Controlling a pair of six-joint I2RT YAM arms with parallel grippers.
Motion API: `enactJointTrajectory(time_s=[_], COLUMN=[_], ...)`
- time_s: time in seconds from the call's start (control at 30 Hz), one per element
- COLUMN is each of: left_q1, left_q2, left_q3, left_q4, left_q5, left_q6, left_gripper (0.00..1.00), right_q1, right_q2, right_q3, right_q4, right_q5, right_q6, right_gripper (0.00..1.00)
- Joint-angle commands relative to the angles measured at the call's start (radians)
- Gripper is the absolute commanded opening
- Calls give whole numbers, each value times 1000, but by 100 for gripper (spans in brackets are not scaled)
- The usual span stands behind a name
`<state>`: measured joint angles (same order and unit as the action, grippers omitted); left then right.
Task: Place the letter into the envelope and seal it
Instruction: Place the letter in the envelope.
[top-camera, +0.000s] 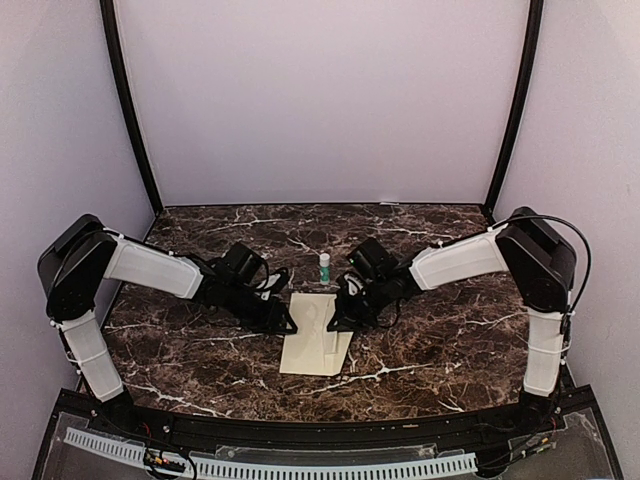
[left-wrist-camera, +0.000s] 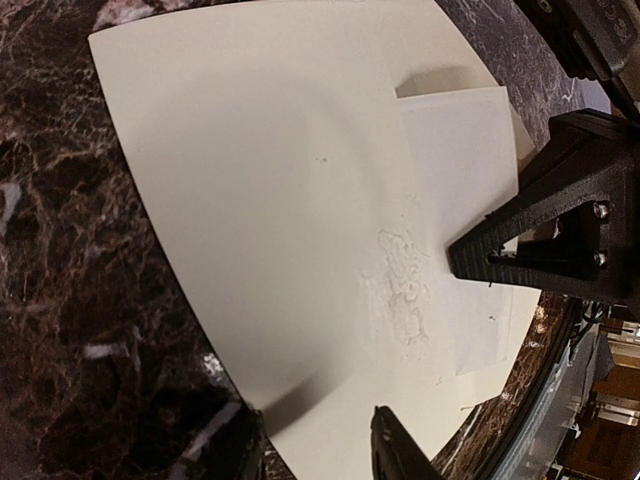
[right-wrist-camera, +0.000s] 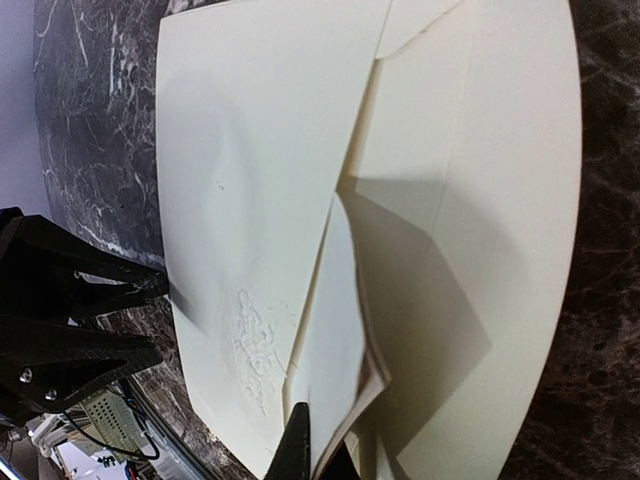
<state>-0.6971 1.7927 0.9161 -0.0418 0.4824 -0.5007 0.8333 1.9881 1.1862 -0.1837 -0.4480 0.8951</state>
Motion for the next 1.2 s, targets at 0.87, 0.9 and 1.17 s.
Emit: enactJointTrajectory(time_s=[0.87,0.9,1.17], left_q1=[-12,-12,-12], left_q2=[-107,-104,-56], left_q3=[-31,-33,-40], left_q4=[33,50,101], left_q5=[-66,-61,-13], left_q6=[-76,-86,-107], left_gripper=[48,48,44], right_q1=[2,1,2], right_q2=[-115,-116,-96], right_q3=[111,108,85], right_q4=[-310,-308,-268], right_q5=[208,207,188], right_q6=[-170,-171,-164], right_gripper=[41,41,26])
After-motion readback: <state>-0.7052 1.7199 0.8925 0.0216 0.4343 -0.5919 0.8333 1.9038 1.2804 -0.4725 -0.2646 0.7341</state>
